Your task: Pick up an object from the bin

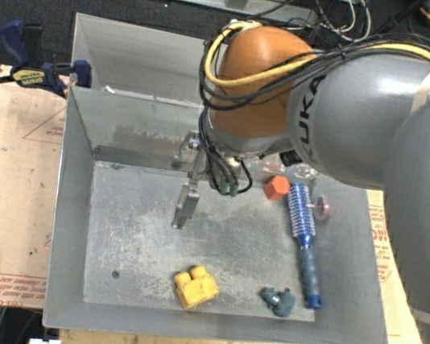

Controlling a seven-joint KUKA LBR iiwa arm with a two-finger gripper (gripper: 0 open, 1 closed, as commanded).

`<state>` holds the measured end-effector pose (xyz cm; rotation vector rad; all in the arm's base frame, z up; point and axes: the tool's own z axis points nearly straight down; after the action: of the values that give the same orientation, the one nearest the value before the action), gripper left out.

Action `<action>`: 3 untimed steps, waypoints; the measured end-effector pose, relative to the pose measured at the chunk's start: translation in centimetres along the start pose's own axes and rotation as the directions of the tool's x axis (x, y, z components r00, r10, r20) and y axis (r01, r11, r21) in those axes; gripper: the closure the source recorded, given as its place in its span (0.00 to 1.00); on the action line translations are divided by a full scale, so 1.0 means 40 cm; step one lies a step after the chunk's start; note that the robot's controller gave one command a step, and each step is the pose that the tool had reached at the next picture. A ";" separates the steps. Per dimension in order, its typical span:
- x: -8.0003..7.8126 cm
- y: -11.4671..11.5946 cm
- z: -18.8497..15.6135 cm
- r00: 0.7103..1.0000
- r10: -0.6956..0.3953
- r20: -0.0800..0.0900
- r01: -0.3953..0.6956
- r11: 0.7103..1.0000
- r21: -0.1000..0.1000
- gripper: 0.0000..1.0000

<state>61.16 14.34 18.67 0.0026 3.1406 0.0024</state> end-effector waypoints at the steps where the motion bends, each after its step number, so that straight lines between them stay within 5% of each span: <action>1: 0.033 -0.192 0.232 0.982 -0.189 -0.008 0.189 0.982 0.002 0.00; 2: 0.215 -0.221 0.168 0.917 -0.400 -0.003 0.400 0.917 0.000 0.00; 3: 0.311 -0.203 0.239 0.762 -0.647 0.011 0.647 0.763 0.007 0.00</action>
Offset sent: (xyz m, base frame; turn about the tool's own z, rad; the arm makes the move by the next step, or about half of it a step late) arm -0.0118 -0.0732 -0.0890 -0.1949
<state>48.72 6.24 9.09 -1.0751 2.9365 -0.0021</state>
